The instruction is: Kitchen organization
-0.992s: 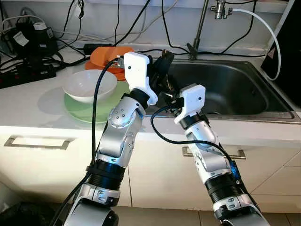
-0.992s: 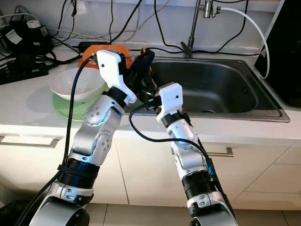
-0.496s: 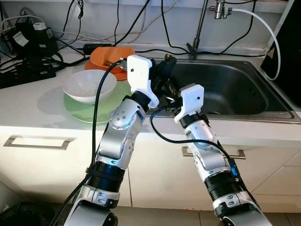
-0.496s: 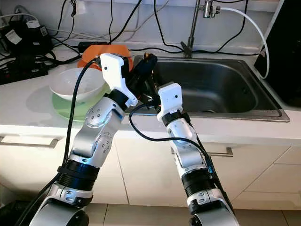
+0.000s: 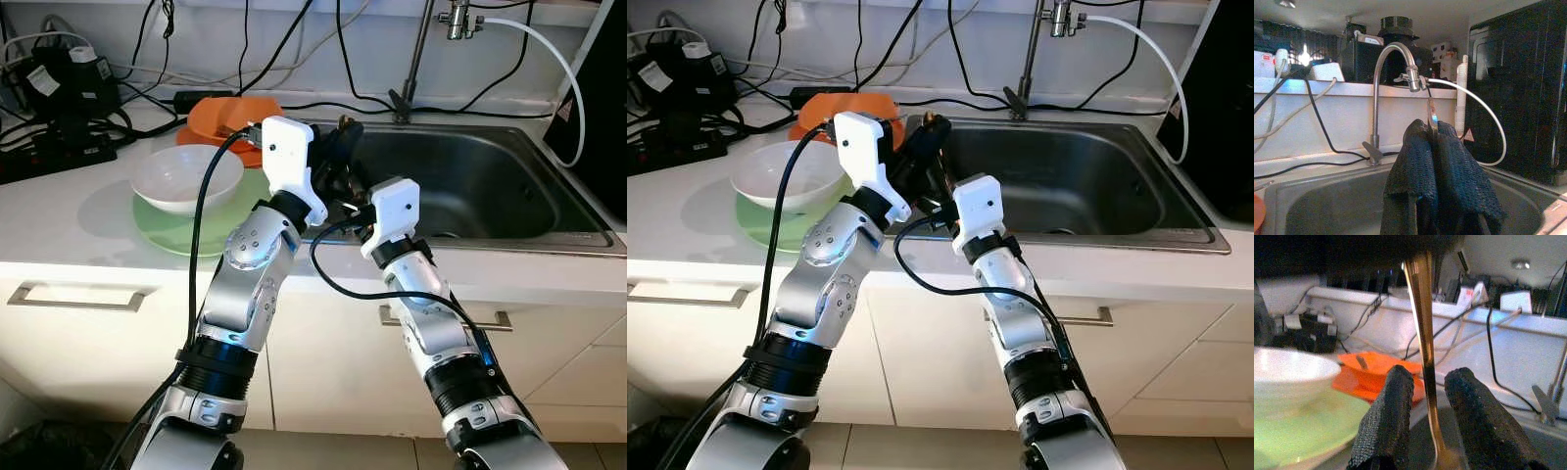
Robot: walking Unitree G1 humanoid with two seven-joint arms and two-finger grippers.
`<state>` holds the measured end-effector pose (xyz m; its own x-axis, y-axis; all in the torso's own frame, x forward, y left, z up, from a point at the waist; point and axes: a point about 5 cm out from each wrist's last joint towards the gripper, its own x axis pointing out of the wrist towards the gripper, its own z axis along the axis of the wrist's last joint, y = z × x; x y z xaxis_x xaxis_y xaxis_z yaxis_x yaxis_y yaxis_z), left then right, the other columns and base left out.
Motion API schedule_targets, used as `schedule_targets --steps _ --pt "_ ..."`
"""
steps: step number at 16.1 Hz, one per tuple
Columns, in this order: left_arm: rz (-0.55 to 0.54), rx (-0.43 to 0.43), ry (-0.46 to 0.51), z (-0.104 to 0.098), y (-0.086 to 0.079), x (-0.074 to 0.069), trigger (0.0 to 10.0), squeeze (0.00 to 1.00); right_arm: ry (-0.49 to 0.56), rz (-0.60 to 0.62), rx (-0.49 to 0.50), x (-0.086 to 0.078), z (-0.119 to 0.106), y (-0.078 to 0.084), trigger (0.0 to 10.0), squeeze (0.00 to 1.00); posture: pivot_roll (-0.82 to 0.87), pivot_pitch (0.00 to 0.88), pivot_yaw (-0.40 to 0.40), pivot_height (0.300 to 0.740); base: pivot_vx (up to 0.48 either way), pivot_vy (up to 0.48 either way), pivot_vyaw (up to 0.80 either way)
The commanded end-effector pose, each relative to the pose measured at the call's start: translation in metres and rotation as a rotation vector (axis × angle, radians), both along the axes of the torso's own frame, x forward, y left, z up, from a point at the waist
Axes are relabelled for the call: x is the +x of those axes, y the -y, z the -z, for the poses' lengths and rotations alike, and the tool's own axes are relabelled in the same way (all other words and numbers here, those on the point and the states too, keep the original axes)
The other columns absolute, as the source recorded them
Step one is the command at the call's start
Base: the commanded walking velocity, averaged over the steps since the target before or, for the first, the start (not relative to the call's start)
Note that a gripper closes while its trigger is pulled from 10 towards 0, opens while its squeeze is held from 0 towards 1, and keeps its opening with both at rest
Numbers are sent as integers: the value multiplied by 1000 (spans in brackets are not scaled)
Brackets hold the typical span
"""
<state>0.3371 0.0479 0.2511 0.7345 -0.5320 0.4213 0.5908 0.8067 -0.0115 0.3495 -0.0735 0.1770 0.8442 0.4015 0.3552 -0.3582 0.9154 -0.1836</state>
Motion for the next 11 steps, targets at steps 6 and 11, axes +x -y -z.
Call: schedule_targets --steps 6,11 --pt "70 -4 53 -11 10 -8 10000 0 -104 126 -7 9 16 16 10000 0 13 0 11 740 0 0 0" --pt "88 4 48 -10 10 -9 10000 0 -78 138 16 11 9 15 10000 0 14 0 15 740 0 0 0"
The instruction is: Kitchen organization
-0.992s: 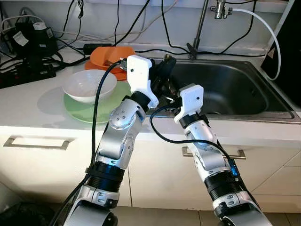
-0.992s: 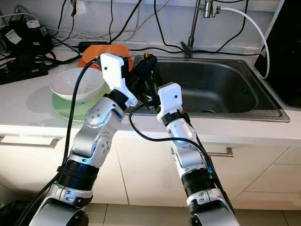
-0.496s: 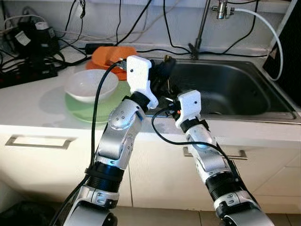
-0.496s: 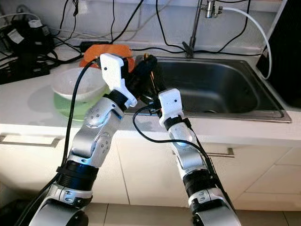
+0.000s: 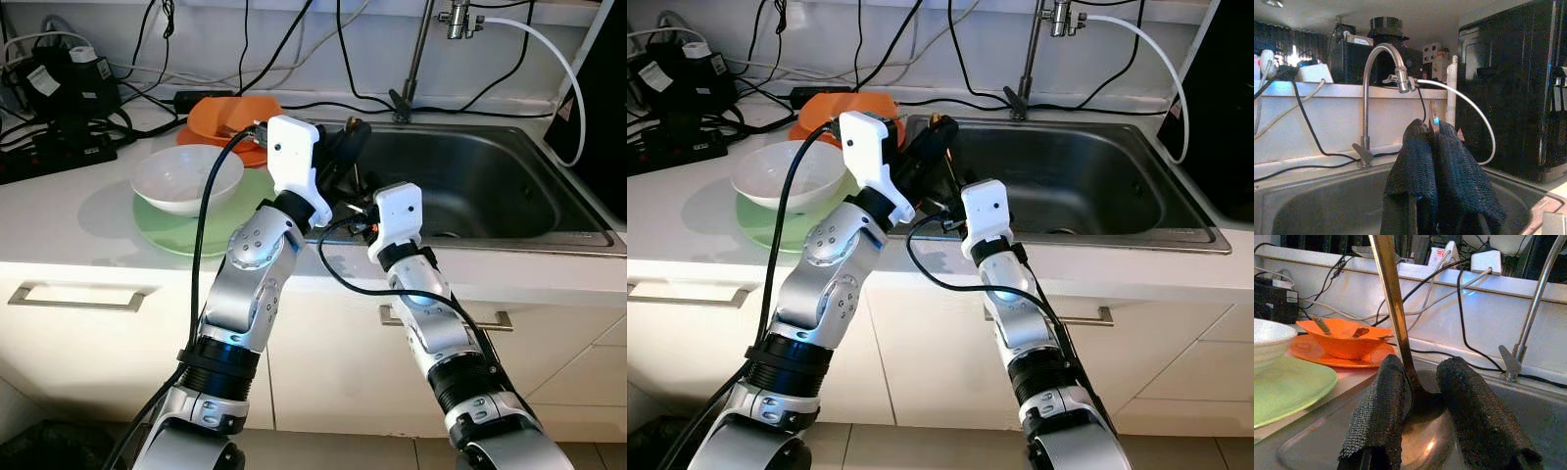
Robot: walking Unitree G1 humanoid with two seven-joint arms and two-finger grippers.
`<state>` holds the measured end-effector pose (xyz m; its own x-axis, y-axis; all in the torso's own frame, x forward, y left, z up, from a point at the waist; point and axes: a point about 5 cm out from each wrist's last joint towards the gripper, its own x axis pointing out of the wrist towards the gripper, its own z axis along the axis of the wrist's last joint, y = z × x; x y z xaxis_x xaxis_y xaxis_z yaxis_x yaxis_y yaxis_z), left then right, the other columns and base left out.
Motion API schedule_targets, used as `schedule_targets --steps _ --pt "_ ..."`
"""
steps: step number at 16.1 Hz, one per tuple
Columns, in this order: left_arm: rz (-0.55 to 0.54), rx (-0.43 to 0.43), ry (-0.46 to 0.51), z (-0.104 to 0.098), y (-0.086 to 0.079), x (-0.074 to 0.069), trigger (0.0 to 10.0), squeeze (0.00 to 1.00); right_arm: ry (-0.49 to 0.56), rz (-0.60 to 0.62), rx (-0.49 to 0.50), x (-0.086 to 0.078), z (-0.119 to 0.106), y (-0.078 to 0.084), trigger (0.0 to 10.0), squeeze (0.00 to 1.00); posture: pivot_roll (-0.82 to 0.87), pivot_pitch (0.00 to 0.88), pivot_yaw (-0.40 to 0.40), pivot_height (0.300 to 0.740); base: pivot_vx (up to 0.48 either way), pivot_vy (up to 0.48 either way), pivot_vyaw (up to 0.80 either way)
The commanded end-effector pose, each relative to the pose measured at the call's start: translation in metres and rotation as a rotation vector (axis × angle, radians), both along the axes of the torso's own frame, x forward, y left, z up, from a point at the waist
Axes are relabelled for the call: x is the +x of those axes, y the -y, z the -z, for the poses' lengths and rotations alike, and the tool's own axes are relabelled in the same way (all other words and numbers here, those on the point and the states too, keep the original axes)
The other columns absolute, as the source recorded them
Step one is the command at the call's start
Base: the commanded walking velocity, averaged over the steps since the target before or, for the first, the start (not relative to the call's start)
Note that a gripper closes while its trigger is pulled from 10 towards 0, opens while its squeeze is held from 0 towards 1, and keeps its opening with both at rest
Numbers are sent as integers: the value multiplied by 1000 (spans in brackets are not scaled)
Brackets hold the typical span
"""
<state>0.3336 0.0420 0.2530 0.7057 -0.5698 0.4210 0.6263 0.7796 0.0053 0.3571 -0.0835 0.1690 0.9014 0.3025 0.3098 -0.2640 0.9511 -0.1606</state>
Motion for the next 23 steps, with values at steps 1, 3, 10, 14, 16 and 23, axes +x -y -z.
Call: schedule_targets --steps 1,3,10,14,16,23 --pt "47 -9 37 -8 5 -6 10000 0 -18 29 14 4 0 5 10000 0 15 0 14 740 0 0 0" --pt "48 -8 36 -7 5 -6 10000 0 -9 25 20 4 -2 4 10000 0 15 0 15 740 0 0 0" --pt "48 -3 35 -7 5 -6 10000 0 11 -29 29 1 -5 -3 0 0 14 0 18 740 0 0 0" --pt "43 -3 34 -6 4 -5 10000 0 8 -50 24 -1 -3 -5 0 0 16 0 15 740 0 0 0" --pt "42 -3 33 -6 4 -6 10000 0 7 -51 21 -1 -3 -5 0 0 15 0 15 740 0 0 0" --pt "4 17 20 -3 2 -2 10000 1000 5 -49 20 -1 -1 -5 0 0 15 0 17 740 0 0 0"
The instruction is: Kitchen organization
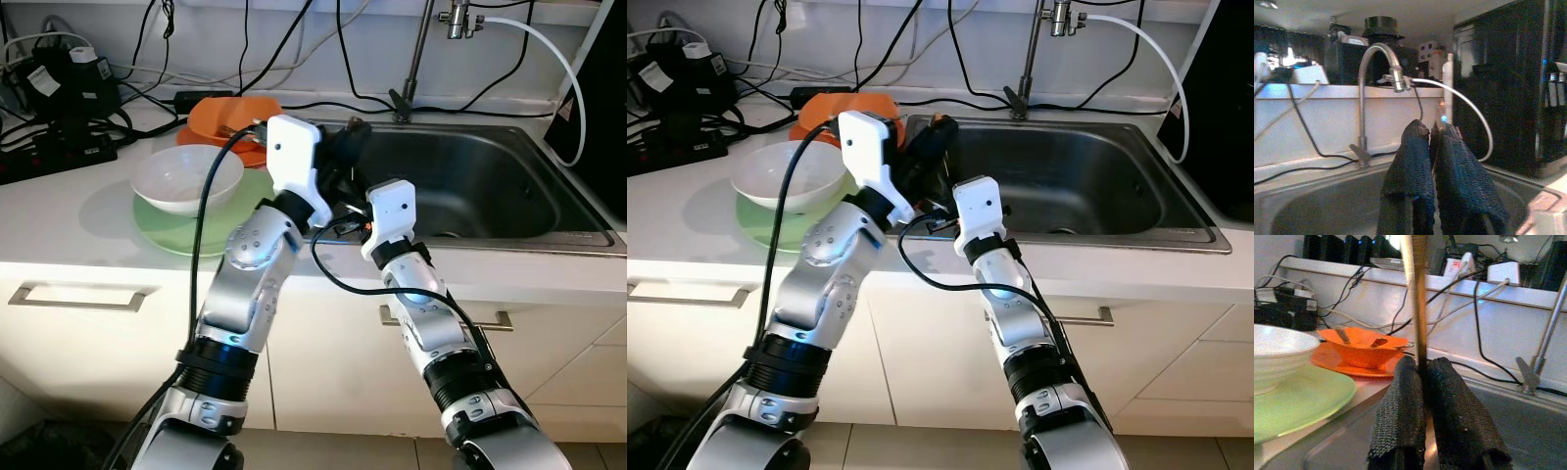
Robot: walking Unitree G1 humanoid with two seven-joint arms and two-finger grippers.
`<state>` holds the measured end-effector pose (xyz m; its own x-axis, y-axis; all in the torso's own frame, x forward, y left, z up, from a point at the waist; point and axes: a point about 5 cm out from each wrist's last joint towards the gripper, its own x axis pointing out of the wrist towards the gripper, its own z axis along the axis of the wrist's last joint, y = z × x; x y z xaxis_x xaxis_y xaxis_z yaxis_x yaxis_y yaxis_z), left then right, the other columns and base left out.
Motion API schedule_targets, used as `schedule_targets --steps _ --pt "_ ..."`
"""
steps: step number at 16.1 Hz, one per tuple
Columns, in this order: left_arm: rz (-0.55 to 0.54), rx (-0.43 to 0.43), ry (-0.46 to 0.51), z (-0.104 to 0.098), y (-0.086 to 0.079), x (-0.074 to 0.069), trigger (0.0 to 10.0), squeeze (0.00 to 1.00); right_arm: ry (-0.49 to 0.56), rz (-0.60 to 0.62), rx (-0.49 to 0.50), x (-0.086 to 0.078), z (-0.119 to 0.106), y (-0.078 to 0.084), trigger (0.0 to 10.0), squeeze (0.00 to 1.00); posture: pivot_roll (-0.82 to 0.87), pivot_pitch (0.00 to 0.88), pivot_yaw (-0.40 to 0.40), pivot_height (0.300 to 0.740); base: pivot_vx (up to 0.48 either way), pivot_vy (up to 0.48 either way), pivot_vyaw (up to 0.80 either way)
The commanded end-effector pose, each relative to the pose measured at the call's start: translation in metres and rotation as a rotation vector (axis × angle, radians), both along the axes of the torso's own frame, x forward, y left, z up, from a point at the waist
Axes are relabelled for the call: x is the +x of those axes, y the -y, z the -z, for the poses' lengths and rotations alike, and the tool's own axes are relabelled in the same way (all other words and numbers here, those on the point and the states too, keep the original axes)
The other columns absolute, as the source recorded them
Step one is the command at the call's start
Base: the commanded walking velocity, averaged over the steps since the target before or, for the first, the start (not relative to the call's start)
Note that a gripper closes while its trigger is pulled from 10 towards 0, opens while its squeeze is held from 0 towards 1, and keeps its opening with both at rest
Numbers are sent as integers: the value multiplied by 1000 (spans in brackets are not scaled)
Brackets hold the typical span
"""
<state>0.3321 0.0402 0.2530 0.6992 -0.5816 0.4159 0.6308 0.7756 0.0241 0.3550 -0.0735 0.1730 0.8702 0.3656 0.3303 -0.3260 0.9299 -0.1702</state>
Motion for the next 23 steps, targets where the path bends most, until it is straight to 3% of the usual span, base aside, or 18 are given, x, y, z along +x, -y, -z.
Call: schedule_targets --steps 1,9,11,12,13,20,23 --pt "-2 5 13 -3 0 0 10000 1000 -20 21 23 1 3 5 0 0 15 0 17 740 0 0 0" --pt "9 4 11 -3 1 -1 10000 1000 -23 28 26 1 3 7 0 0 16 0 16 740 0 0 0" --pt "-23 -38 10 -7 -4 1 10000 1000 -26 35 27 2 3 8 0 0 17 0 13 740 0 0 0" --pt "-27 -48 10 -8 -6 2 10000 173 -28 37 27 3 3 9 0 0 18 0 13 740 0 0 0" --pt "-23 -82 -1 -10 -8 2 10000 0 -36 44 28 3 5 10 0 0 20 0 11 740 0 0 0" --pt "8 -293 -33 -27 -23 1 10000 0 -78 90 21 5 14 16 0 0 23 0 9 740 0 0 0" --pt "-33 -294 -43 -25 -31 4 10000 0 -71 118 30 8 10 22 0 0 25 0 8 740 0 0 0"
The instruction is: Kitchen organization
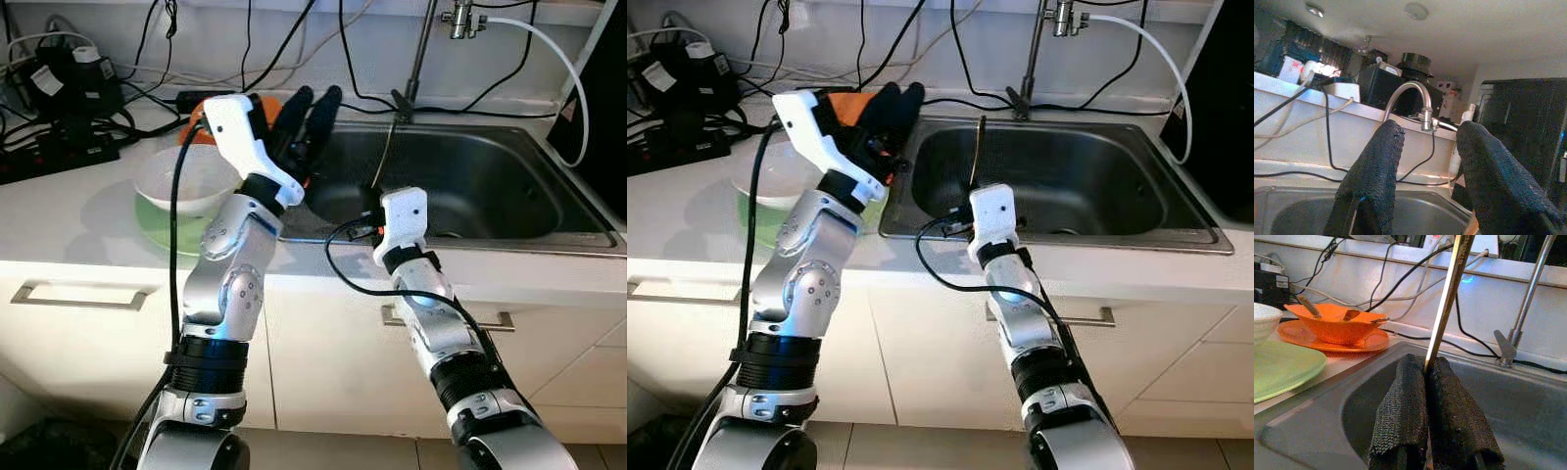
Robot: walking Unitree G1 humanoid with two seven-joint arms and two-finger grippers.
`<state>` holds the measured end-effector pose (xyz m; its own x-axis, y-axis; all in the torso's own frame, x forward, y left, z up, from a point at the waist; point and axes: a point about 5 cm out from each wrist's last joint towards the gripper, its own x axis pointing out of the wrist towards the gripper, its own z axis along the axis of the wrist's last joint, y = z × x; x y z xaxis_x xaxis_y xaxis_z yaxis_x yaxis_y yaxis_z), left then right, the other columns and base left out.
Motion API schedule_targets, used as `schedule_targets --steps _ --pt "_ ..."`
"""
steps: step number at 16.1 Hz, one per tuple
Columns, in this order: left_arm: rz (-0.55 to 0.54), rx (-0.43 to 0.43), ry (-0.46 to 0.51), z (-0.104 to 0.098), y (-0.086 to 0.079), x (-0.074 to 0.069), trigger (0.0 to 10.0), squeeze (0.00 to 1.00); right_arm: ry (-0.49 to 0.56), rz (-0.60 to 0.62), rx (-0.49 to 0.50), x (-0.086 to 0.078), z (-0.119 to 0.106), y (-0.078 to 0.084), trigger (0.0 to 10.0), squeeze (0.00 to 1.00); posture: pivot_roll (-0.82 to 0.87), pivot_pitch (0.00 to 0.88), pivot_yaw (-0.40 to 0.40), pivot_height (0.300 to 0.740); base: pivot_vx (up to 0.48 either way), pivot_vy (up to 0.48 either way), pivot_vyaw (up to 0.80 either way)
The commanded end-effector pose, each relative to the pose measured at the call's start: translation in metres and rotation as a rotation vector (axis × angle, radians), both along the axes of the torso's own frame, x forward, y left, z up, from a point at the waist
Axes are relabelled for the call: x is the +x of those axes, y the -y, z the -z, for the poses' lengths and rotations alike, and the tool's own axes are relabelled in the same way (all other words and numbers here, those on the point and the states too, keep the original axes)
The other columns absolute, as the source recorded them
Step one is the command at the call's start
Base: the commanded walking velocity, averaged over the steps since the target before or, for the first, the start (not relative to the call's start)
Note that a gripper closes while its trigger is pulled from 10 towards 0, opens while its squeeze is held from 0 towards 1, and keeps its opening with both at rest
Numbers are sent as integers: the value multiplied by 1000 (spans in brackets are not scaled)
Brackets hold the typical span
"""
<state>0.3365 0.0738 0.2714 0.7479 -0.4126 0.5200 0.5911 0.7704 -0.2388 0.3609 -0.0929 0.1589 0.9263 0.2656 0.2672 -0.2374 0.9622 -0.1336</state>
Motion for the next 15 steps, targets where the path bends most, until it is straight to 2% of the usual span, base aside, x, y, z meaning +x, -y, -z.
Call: schedule_targets --steps 1,2,3,4,7,9,12,15 --pt "-23 34 4 -1 -1 1 10000 0 21 33 17 6 -10 7 0 0 25 0 8 740 0 0 0" --pt "-37 53 -16 5 -3 2 10000 0 29 46 5 9 -13 11 3529 0 25 0 10 740 0 0 0" --pt "-55 77 -36 11 -4 3 10000 0 32 64 -4 11 -15 15 3529 0 25 0 10 740 0 0 0" --pt "-55 102 -51 19 -4 3 10000 0 33 83 -5 14 -17 19 10000 0 27 0 11 740 0 0 0" --pt "-84 177 -147 52 -8 -2 10000 0 24 146 -23 24 -24 34 10000 0 31 0 13 740 0 0 0" --pt "-87 204 -173 62 -8 -6 10000 0 2 166 -28 28 -24 40 10000 0 43 0 8 740 0 0 0" --pt "-102 227 -187 68 -9 -9 10000 0 -28 178 -49 31 -20 43 10000 0 62 0 0 740 0 0 0" --pt "-83 242 -193 71 -3 -15 10000 0 -72 174 -69 30 -9 40 10000 0 80 0 -3 740 0 0 0"
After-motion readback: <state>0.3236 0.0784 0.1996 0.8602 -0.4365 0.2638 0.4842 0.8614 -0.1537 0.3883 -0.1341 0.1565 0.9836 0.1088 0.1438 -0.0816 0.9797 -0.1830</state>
